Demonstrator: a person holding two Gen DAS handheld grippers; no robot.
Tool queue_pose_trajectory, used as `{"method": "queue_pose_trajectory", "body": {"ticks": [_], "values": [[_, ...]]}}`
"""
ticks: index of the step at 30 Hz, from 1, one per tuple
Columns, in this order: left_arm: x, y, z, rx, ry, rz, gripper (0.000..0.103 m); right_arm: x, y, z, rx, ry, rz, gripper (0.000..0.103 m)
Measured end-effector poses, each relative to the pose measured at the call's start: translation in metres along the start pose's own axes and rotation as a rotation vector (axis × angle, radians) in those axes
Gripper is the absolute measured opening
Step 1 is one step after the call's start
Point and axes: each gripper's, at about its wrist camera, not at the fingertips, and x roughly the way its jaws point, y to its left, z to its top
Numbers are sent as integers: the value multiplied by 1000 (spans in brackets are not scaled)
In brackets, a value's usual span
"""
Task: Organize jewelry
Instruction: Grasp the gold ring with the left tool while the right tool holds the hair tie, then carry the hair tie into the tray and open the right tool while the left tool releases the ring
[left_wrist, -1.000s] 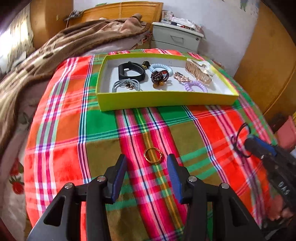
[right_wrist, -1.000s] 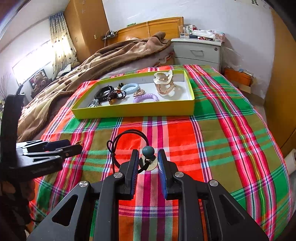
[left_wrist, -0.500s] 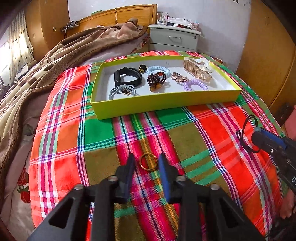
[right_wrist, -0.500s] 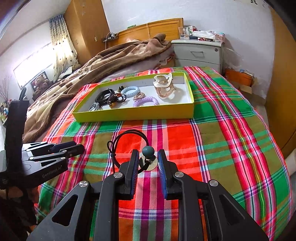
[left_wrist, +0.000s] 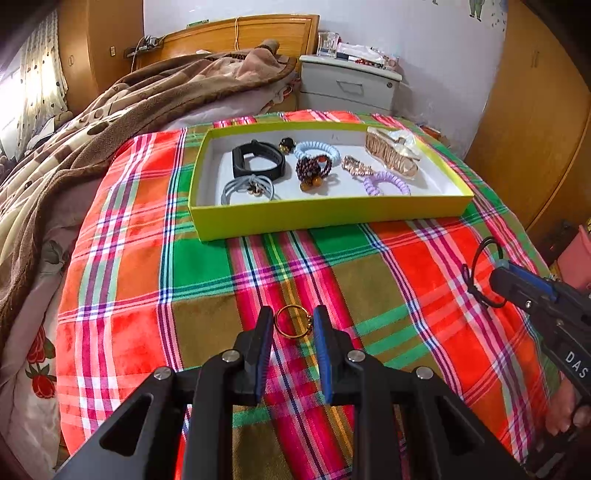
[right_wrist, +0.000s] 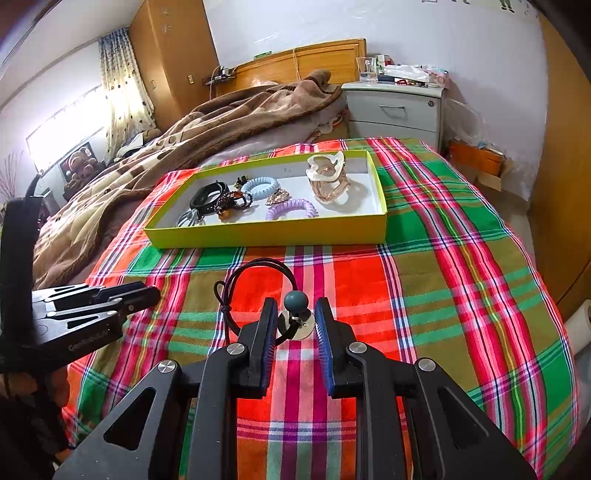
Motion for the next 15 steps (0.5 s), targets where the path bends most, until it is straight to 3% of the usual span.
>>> {"method": "queue_pose_trajectory", "body": {"ticks": [15], "values": [[-40,0,13,13,-125,-41,23,-7,-2,17,-11,-40,-21,21]]}}
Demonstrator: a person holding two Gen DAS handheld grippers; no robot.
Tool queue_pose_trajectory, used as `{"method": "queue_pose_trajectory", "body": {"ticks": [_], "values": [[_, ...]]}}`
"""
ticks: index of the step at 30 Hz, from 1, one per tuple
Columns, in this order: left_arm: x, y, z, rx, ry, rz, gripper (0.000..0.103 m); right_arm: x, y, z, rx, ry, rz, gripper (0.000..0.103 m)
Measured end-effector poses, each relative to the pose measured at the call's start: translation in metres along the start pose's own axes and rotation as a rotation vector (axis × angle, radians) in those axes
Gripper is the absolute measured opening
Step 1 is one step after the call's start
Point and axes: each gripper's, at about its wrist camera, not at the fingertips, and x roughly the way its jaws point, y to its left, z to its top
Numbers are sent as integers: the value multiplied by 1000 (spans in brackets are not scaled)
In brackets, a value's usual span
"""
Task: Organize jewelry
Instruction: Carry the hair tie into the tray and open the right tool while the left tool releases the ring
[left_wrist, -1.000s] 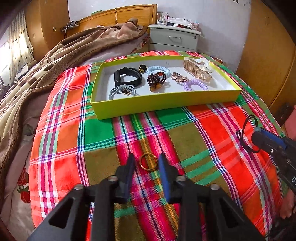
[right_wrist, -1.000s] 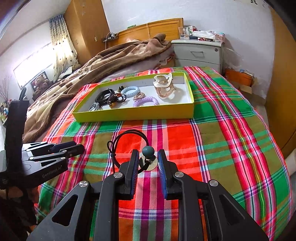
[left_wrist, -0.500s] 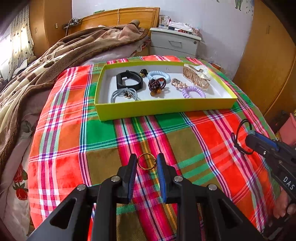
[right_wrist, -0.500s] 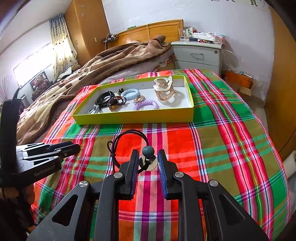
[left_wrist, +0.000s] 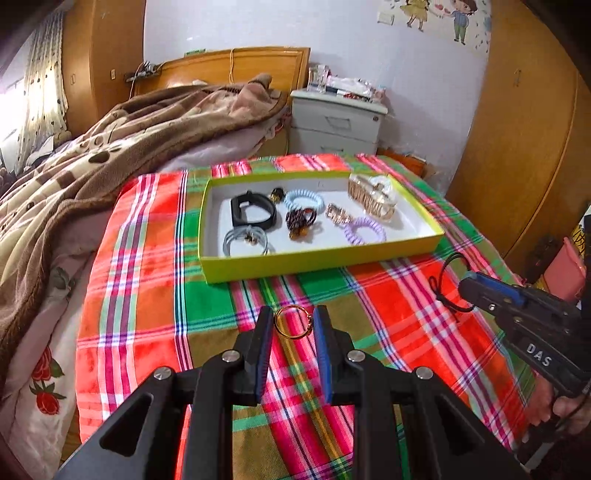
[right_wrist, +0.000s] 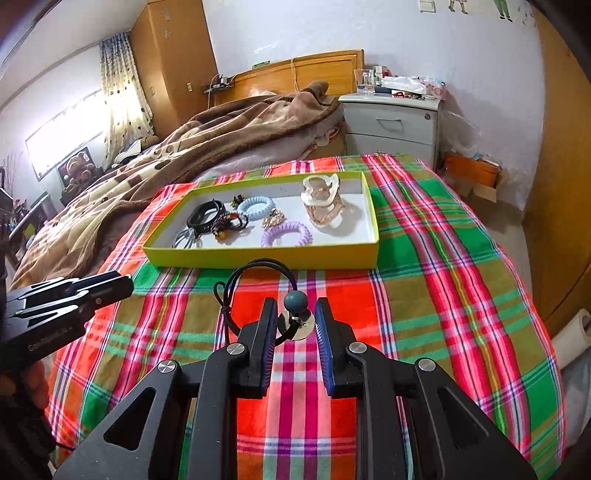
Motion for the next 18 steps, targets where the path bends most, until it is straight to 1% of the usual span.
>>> {"method": "queue_pose_trajectory", "body": {"ticks": [8,14,18], "values": [[3,0,24,5,-30,-13,23,11,-19,31,32,-17,-20,21],[22,-3,45,5,-25,-34,23,31,-30,52,40,1,-36,22],[41,-1,55,-12,-7,-46,23,48,-35,62,31,21,-47,22]]}}
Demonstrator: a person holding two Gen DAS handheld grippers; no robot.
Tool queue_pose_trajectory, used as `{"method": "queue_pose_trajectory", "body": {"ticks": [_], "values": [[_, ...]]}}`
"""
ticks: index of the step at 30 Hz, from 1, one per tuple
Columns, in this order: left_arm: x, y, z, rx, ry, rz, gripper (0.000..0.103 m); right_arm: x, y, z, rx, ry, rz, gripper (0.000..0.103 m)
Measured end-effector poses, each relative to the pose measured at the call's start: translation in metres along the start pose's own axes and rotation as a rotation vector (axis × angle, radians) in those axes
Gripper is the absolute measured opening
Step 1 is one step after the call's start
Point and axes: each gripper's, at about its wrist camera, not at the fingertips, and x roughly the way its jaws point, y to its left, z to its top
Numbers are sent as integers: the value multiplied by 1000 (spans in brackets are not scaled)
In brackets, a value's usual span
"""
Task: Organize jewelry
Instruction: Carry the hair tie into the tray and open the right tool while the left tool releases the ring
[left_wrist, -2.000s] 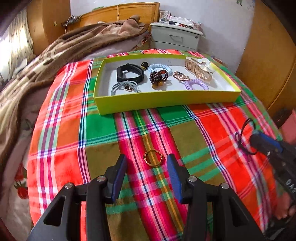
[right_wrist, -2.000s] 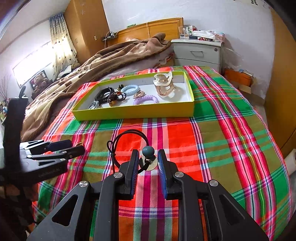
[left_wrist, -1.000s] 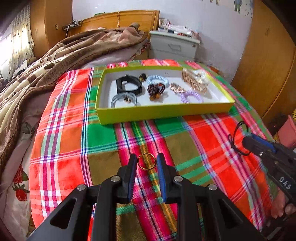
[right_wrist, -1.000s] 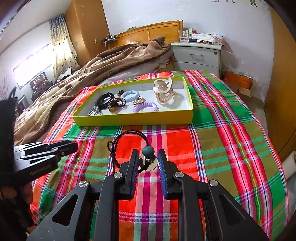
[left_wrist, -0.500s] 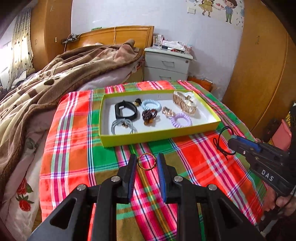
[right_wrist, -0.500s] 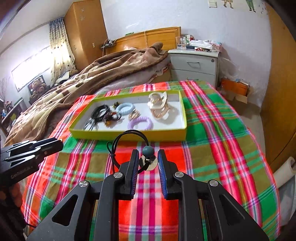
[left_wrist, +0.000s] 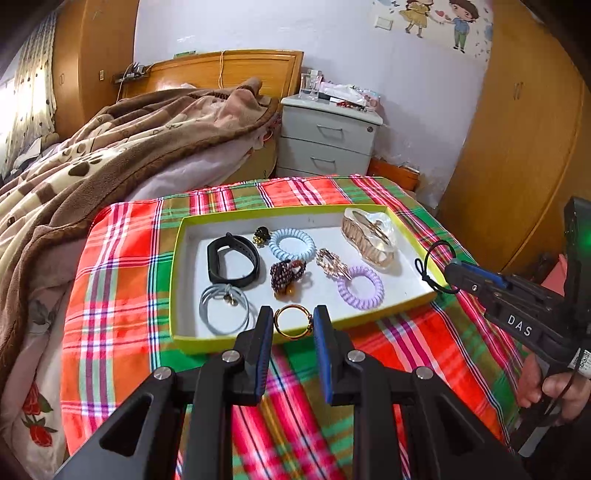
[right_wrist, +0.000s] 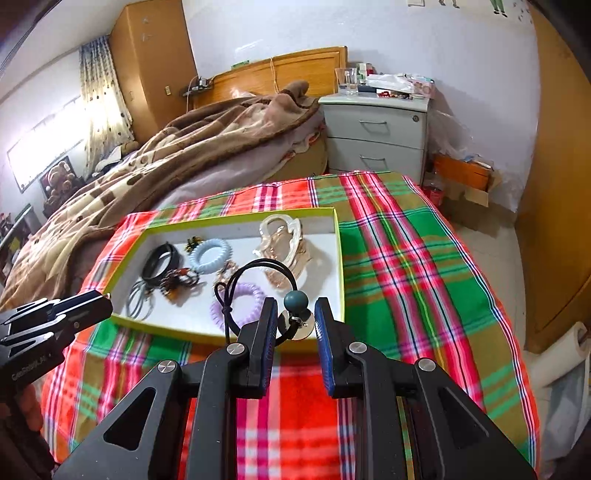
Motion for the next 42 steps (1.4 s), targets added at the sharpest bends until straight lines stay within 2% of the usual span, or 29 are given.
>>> {"method": "queue_pose_trajectory", "body": {"ticks": [5,9,23,42], "values": [[21,1,8,-18,36,-21,23,19,-2,4,-21,37,-7,22],[34,-2,12,-7,50,-6,23,32,-2,3,-52,81,-7,22],[69,7,9,-30,133,-10,23,53,1,4,-115,172,-22,22],[73,6,9,-37,148,-20,25,58,0,8,-98,189,-10,22]]}}
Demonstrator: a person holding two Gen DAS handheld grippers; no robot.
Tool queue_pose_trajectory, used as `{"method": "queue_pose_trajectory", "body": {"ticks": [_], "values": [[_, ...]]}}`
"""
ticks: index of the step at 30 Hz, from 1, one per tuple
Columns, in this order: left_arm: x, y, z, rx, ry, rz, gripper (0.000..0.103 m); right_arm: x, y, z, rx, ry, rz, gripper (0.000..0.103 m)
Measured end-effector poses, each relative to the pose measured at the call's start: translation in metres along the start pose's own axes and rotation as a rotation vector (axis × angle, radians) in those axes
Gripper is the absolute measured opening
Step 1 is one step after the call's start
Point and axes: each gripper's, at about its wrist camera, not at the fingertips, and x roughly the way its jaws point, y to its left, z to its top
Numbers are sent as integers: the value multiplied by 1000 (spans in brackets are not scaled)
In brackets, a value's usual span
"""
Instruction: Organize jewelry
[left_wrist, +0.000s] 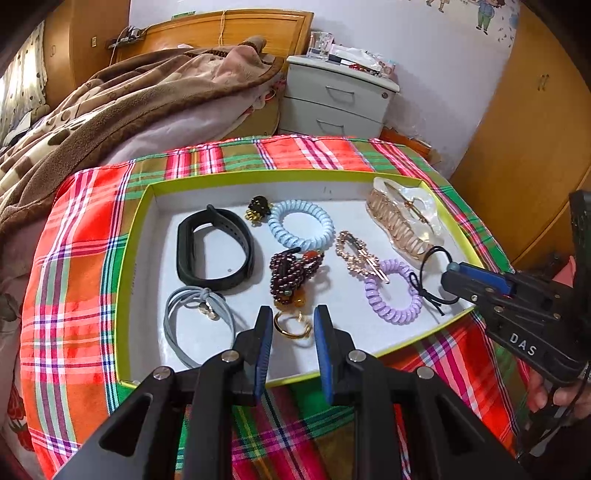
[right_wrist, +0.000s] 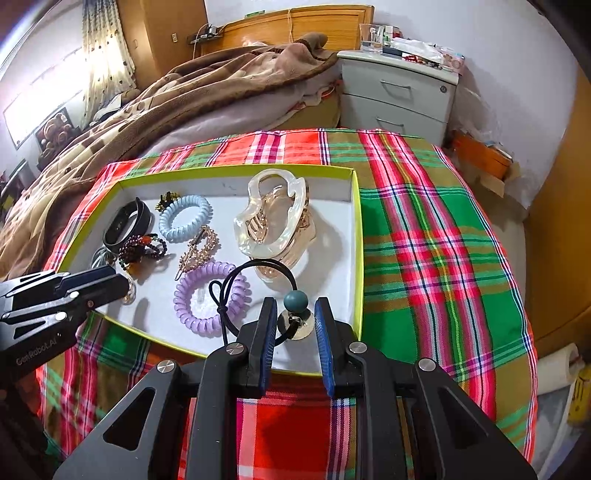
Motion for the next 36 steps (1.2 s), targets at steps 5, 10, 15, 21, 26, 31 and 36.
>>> {"method": "queue_pose_trajectory", "body": {"ticks": [5,10,15,21,26,31,36], "values": [[-1,-2,0,-2,0,8,30,0,1,-1,3,-3,3,23],[-2,-4,0,4,-2,1,32,-3,2,-3,16,-13,21,32],[-5,-6,-2,7,-5,2,34,-4,3,-4,22,-19,17,33],[-12,-7,-3,2,-17,3,36,-14,1,-5,43,-49,17,34],[-22,-8,-6,-10,-32,18,41,-30,3,-9,55,-102,23,36],[-36,-11,-13,-33,-63,69,42,-48,16,-17,45,-157,12,36],[-50,-15,-25,-42,-93,137,42,-61,32,-28,26,-193,3,36]]}}
